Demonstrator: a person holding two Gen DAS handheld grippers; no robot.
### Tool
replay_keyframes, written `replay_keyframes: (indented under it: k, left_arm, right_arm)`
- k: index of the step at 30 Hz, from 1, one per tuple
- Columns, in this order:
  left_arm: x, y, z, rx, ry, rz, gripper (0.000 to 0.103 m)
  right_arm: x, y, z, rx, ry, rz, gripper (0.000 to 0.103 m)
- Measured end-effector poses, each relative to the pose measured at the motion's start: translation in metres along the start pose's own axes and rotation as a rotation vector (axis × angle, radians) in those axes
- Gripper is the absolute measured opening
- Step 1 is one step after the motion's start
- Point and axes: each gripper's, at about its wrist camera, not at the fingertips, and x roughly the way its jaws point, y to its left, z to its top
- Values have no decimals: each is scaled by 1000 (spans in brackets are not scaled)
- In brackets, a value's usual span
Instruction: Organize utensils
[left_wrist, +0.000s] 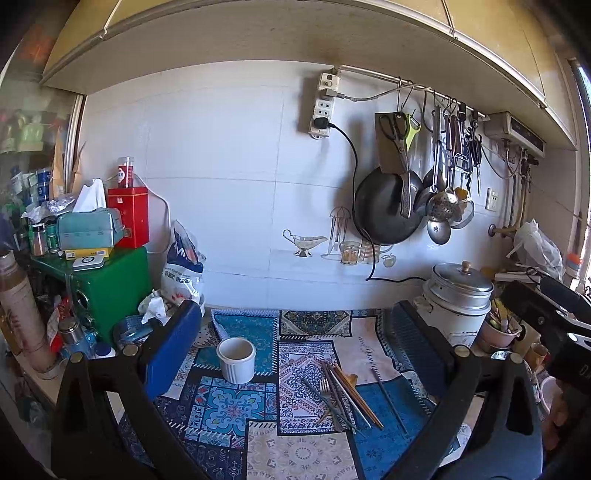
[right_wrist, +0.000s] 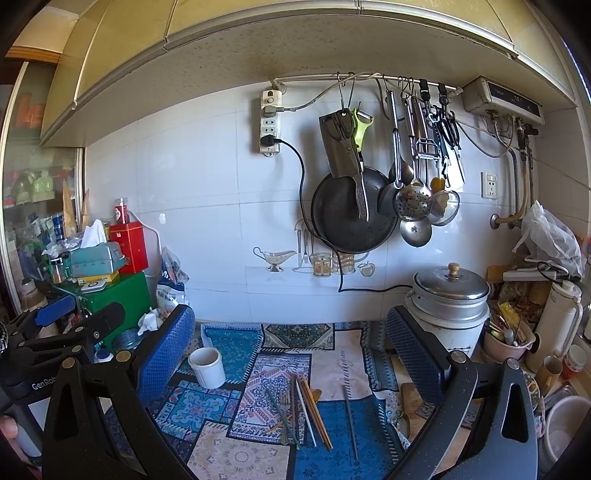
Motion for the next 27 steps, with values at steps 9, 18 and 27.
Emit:
replay_keyframes:
  k: [9,18,27]
  left_arm:
    - [-2,0,0,-2,-4,-1,103]
    - [-2,0,0,1,-2,-2,103]
    - [15,3,4,-2,17,-11,103]
  right_arm:
    - [-2,-1,0,1,-5,0,103]
    - [-1,-2,0,1,-2,-1,103]
    - [16,-4,-1,6,25,-14,103]
